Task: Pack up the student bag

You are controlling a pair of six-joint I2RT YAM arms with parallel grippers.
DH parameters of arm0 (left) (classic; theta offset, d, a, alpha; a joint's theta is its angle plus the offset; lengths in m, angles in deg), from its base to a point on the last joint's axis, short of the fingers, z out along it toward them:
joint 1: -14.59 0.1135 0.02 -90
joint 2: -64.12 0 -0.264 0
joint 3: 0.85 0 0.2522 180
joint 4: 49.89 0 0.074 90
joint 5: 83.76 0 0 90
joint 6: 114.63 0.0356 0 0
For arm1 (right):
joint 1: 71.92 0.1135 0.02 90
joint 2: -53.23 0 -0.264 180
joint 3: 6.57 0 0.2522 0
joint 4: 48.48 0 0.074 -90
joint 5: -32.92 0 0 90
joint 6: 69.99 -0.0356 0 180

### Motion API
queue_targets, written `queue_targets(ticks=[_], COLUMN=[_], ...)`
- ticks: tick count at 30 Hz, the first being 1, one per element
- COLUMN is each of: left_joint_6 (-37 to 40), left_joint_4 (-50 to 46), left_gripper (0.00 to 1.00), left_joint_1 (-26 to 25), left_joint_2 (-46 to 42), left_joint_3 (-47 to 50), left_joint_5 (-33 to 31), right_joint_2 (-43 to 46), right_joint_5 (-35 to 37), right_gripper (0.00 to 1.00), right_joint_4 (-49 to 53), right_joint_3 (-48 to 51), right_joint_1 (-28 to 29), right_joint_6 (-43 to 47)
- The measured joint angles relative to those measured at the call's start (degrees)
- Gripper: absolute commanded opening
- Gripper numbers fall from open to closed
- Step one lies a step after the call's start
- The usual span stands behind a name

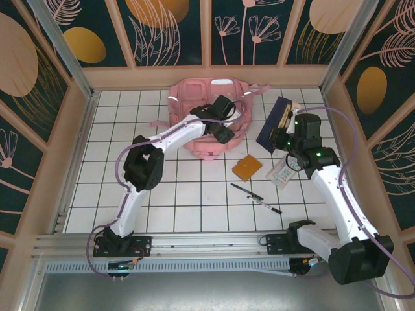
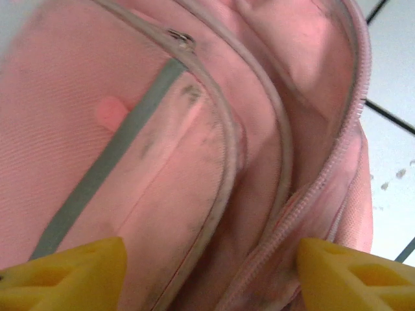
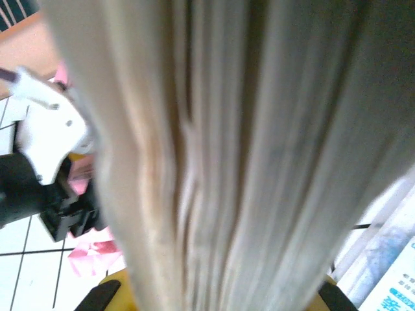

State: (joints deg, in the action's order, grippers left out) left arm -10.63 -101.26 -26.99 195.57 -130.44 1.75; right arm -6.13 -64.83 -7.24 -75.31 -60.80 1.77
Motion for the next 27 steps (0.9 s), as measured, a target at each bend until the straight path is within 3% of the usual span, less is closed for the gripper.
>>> queue_targets(ticks=[2,4,8,9,19,27], left_joint_6=[0.7,1.3,3.2,3.8,3.7,1.0], left_joint_4=[-1.9,-3.1,-5.5,-6.8,-12.2,-10.7], left_gripper=[0.58,0.44,0.04,0.00,0.00,0.00], left_joint_1=[0.0,0.0,0.2,0.3,1.0,1.4], left_joint_2=[1.5,2.1,2.1,2.1,0.9,-4.3], left_joint_3=[-1.4,-1.9,-2.6,-3.1,-11.2,-21.2], left_joint_5=[1.7,3.4,5.2,6.0,6.7,2.5], right_joint_2=[-0.2,-0.7,-2.7,-3.3,-6.1,-8.3], right_joint_5=[-1.3,-2.6,-6.3,-7.4,-17.6,-40.2], right_gripper=[0.00,0.00,0.00,0.00,0.00,0.00], right_joint_4=[0.1,0.4,1.6,2.0,6.1,4.2], right_joint_3=[0.0,-0.1,-0.3,-0.3,-0.3,2.3], right_joint_1=[-0.1,-0.2,-0.4,-0.5,-1.3,-1.4], right_joint_6=[0.2,0.4,0.8,1.0,3.0,3.1])
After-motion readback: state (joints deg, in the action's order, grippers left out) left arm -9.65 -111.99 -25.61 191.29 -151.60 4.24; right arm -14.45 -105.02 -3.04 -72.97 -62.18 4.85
